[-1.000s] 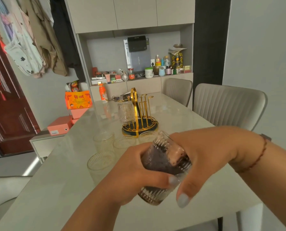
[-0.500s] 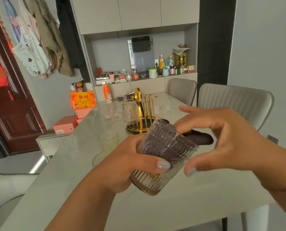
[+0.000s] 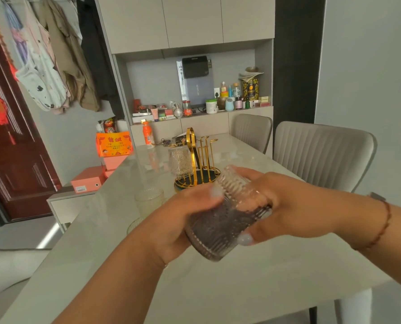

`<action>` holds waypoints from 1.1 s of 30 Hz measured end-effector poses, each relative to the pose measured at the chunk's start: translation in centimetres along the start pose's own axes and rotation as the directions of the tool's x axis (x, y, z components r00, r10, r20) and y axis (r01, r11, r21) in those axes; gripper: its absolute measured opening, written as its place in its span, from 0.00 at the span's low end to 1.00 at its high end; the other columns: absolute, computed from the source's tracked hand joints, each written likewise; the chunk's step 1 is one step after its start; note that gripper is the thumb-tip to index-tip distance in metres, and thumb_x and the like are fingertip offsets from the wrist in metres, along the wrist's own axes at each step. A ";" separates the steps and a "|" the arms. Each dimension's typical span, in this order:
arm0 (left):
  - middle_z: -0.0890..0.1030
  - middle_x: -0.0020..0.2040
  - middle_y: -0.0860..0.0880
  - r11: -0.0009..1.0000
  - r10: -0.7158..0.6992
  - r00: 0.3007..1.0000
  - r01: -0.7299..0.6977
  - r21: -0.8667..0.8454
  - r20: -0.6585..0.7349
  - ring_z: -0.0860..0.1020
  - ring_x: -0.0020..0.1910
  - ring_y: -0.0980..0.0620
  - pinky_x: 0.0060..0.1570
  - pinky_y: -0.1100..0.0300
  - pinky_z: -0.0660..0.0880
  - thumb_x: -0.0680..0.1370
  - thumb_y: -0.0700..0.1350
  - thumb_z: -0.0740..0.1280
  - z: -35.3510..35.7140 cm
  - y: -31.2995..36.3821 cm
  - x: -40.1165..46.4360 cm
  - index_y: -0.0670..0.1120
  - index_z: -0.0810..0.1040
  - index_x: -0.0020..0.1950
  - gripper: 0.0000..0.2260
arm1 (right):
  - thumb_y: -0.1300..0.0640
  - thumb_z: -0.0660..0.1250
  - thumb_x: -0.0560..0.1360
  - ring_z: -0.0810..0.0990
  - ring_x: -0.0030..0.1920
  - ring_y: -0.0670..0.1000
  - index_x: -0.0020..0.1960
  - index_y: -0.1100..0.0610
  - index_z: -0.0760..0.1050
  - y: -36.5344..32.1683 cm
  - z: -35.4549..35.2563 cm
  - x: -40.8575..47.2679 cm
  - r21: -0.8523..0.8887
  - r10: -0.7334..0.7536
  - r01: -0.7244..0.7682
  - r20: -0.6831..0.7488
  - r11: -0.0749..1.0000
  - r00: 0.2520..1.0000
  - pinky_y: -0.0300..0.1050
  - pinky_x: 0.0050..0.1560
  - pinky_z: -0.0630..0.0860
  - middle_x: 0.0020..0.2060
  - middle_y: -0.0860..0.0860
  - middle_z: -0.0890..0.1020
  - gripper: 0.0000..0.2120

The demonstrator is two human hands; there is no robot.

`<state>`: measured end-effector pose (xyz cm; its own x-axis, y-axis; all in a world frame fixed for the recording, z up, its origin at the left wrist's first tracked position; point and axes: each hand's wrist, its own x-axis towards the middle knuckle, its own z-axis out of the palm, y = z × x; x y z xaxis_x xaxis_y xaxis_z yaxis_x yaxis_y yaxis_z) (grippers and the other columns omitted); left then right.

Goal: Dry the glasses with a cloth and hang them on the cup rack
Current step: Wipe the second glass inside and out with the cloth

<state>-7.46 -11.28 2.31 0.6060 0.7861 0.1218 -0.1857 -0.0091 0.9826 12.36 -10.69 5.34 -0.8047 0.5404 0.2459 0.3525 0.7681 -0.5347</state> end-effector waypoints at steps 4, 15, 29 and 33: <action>0.84 0.49 0.40 0.954 -0.284 0.926 0.245 -0.175 -0.248 0.82 0.42 0.43 0.47 0.50 0.78 0.66 0.73 0.60 -0.2 -1.1 -0.7 0.46 0.86 0.50 0.34 | 0.44 0.67 0.74 0.80 0.55 0.40 0.50 0.46 0.83 0.8 0.0 -0.2 -0.501 -0.181 0.132 -0.050 0.855 0.982 0.51 0.76 0.38 0.47 0.41 0.85 0.10; 0.82 0.37 0.51 0.960 0.277 0.750 -0.182 0.214 -0.601 0.78 0.30 0.56 0.31 0.62 0.72 0.64 0.58 0.74 1.3 -3.1 0.8 0.52 0.81 0.50 0.18 | 0.58 0.78 0.65 0.79 0.53 0.39 0.55 0.47 0.80 1.4 0.0 0.3 0.272 0.074 -0.110 0.138 0.956 0.988 0.32 0.56 0.71 0.49 0.38 0.83 0.20; 0.77 0.35 0.42 0.999 -0.001 0.866 0.022 0.036 -0.500 0.65 0.19 0.54 0.21 0.67 0.59 0.69 0.67 0.69 0.5 -2.3 0.4 0.48 0.80 0.43 0.21 | 0.34 0.68 0.68 0.73 0.51 0.28 0.56 0.40 0.74 2.2 2.0 -0.2 -0.496 -0.037 0.018 -0.029 0.868 0.999 0.50 0.74 0.33 0.45 0.29 0.78 0.20; 0.81 0.38 0.50 0.921 0.318 0.813 -0.142 0.363 -0.488 0.73 0.26 0.55 0.24 0.62 0.67 0.63 0.66 0.67 0.6 -3.1 0.5 0.58 0.78 0.46 0.17 | 0.50 0.80 0.62 0.78 0.58 0.40 0.58 0.51 0.79 2.1 0.9 -0.3 0.221 0.029 -0.036 0.034 0.975 0.999 0.41 0.64 0.69 0.53 0.42 0.83 0.26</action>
<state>-6.15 -11.26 -0.61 0.0560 0.9378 0.3426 0.0235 -0.3443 0.9386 12.93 -9.53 3.44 -0.8101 0.5502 0.2024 0.2666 0.6533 -0.7086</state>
